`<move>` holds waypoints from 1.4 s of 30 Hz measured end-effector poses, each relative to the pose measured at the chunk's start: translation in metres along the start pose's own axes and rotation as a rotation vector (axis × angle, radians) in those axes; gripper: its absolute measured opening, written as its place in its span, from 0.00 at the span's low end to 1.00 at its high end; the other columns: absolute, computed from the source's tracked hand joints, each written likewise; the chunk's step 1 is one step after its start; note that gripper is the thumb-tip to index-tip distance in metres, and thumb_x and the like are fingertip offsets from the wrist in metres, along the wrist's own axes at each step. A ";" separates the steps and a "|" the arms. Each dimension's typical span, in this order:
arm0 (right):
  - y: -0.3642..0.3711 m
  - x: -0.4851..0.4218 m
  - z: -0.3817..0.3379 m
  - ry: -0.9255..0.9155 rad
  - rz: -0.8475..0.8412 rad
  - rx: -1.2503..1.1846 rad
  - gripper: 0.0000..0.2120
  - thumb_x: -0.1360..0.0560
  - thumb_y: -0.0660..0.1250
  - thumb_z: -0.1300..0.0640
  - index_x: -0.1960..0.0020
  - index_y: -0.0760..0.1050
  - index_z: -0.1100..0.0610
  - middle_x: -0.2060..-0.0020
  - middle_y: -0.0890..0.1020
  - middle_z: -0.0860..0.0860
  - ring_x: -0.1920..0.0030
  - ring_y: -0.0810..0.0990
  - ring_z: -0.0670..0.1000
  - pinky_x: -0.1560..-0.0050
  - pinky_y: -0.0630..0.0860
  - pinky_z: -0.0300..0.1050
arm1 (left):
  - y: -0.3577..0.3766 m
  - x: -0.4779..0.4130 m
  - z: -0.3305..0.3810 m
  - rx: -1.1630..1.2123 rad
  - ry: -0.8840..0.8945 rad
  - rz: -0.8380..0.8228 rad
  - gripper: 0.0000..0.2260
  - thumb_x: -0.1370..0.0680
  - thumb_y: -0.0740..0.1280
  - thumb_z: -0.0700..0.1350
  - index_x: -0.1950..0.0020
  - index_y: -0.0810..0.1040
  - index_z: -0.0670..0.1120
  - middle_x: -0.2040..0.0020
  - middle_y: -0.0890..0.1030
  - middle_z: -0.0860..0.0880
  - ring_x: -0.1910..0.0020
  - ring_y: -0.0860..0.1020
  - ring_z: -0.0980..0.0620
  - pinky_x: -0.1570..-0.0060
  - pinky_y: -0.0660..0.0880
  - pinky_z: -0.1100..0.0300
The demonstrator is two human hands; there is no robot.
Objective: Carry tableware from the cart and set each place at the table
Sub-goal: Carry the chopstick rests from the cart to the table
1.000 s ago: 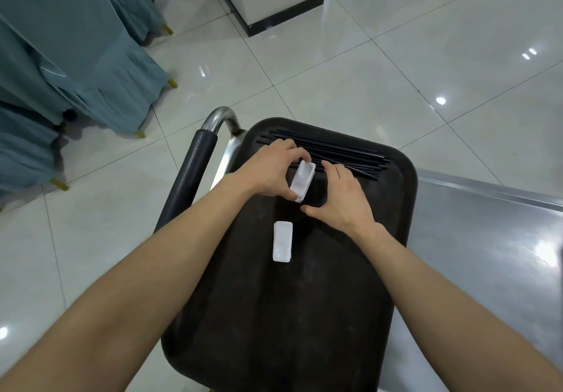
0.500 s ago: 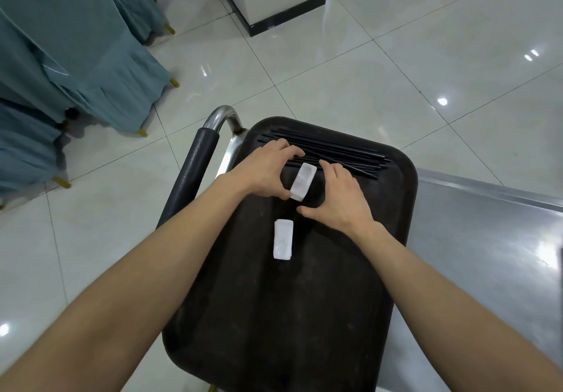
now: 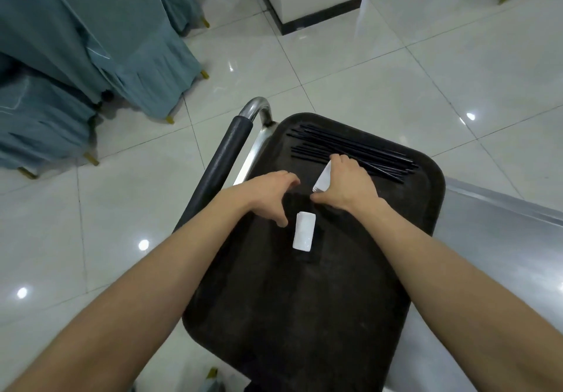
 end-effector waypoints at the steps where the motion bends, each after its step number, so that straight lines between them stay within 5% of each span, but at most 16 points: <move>1: 0.001 -0.001 -0.001 0.003 -0.006 -0.002 0.44 0.37 0.81 0.35 0.31 0.68 0.55 0.37 0.76 0.54 0.37 0.77 0.58 0.39 0.78 0.56 | 0.005 0.003 0.001 0.005 -0.003 -0.016 0.47 0.32 0.84 0.50 0.19 0.64 0.49 0.24 0.70 0.50 0.29 0.73 0.50 0.34 0.74 0.58; 11: 0.001 -0.004 -0.005 -0.001 -0.006 0.033 0.39 0.34 0.83 0.41 0.34 0.68 0.57 0.37 0.77 0.57 0.36 0.76 0.60 0.39 0.78 0.55 | 0.025 0.027 0.006 -0.011 -0.042 -0.021 0.54 0.38 0.86 0.59 0.19 0.62 0.51 0.22 0.68 0.51 0.25 0.70 0.48 0.28 0.73 0.51; 21: -0.004 0.030 0.018 -0.073 -0.047 0.045 0.40 0.35 0.82 0.40 0.34 0.69 0.57 0.39 0.77 0.55 0.37 0.76 0.58 0.40 0.79 0.55 | 0.052 0.036 0.050 -0.239 0.069 0.146 0.58 0.37 0.84 0.63 0.16 0.57 0.49 0.21 0.67 0.50 0.26 0.70 0.47 0.28 0.73 0.49; 29: -0.003 0.069 0.042 -0.109 -0.034 0.013 0.43 0.35 0.81 0.39 0.29 0.69 0.55 0.35 0.78 0.53 0.35 0.76 0.56 0.36 0.79 0.53 | 0.072 0.028 0.067 -0.287 0.032 0.170 0.47 0.33 0.84 0.51 0.20 0.64 0.48 0.28 0.73 0.48 0.31 0.73 0.46 0.34 0.77 0.50; 34: 0.004 0.084 0.044 -0.140 -0.061 0.020 0.42 0.35 0.81 0.39 0.28 0.69 0.55 0.35 0.78 0.53 0.34 0.76 0.56 0.35 0.79 0.53 | 0.075 0.026 0.067 -0.293 0.008 0.206 0.42 0.33 0.83 0.50 0.24 0.67 0.48 0.33 0.74 0.48 0.35 0.75 0.46 0.41 0.78 0.51; 42: 0.013 0.093 0.041 -0.163 -0.093 0.085 0.41 0.34 0.82 0.42 0.28 0.69 0.56 0.34 0.77 0.53 0.33 0.76 0.56 0.36 0.79 0.51 | 0.072 0.023 0.065 -0.332 0.016 0.215 0.42 0.35 0.83 0.52 0.25 0.69 0.47 0.34 0.78 0.48 0.36 0.77 0.46 0.37 0.76 0.52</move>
Point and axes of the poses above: each hand's wrist, its own x-axis away from the middle knuckle, its own y-axis out of the palm, z = x × y, the point moved 2 cm from there along -x, towards the middle knuckle
